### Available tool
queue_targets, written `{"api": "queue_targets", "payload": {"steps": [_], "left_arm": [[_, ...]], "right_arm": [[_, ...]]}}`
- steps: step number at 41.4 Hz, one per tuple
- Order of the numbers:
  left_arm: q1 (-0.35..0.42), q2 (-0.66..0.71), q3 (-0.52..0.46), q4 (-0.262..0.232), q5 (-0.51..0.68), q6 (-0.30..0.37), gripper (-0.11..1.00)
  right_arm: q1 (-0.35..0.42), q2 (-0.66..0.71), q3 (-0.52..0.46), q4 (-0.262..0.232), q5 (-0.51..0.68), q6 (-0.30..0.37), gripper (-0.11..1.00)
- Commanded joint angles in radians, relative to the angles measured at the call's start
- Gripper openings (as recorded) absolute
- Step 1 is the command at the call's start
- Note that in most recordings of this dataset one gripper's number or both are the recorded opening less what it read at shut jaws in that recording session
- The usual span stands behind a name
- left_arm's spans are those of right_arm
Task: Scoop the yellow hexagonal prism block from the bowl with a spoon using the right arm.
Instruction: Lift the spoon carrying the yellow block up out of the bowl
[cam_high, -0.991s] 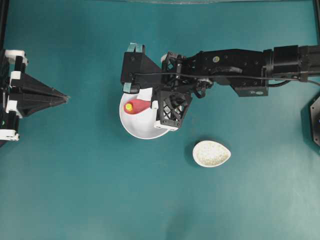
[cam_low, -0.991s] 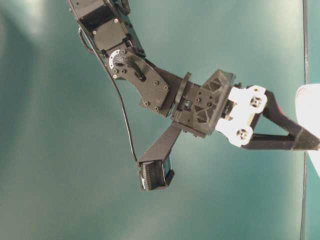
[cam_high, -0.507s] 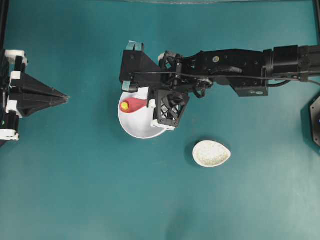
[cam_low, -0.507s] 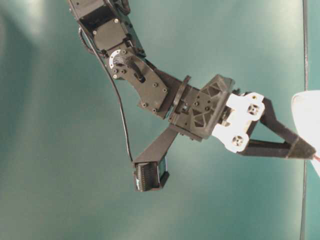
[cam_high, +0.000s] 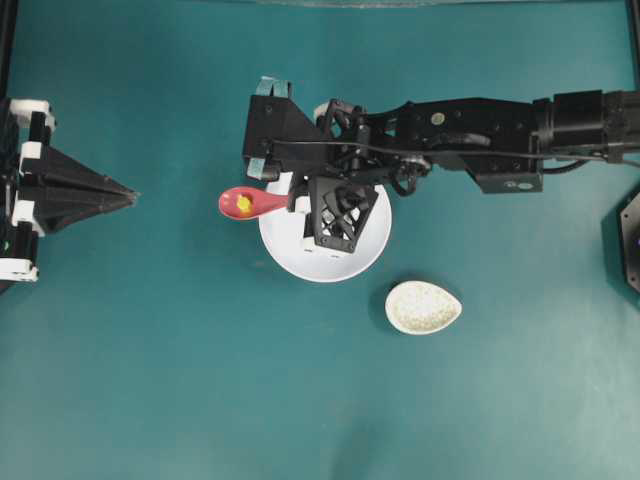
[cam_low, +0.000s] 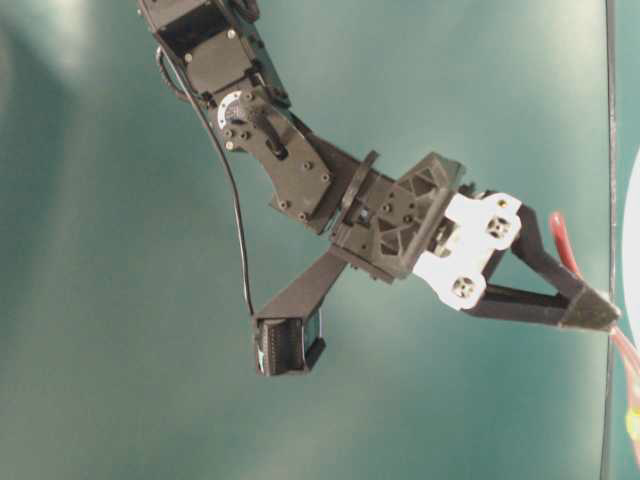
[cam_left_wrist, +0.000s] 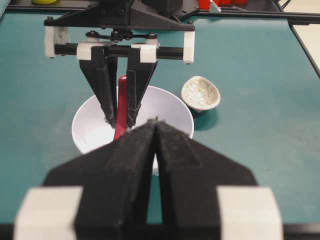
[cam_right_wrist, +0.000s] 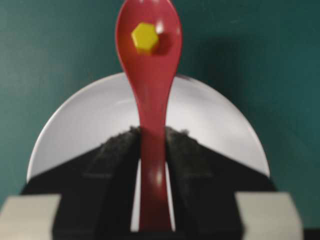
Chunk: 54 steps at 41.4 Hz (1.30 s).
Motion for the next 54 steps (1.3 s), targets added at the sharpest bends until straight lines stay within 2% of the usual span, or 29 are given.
{"api": "queue_targets", "payload": {"steps": [1,15,23,30,47,54], "left_arm": [[0.0,0.005,-0.017,0.0,-0.011,-0.002,0.01],[0.002,0.005,-0.017,0.002,-0.011,-0.014,0.01],[0.002,0.005,-0.018,0.0,-0.011,-0.014,0.01],[0.002,0.005,-0.02,0.0,-0.011,-0.017,0.01],[0.002,0.006,-0.02,0.0,-0.023,-0.018,0.01],[0.002,0.005,-0.02,0.002,-0.025,-0.018,0.01]], "right_arm": [[0.002,-0.048,0.0,0.002,-0.023,0.003,0.22],[0.002,-0.078,0.058,0.002,-0.084,0.005,0.22],[0.002,-0.12,0.132,0.002,-0.173,0.006,0.22],[0.005,-0.181,0.236,0.002,-0.279,0.006,0.22],[0.037,-0.413,0.549,0.005,-0.632,0.011,0.22],[0.038,-0.482,0.617,0.005,-0.663,0.009,0.22]]}}
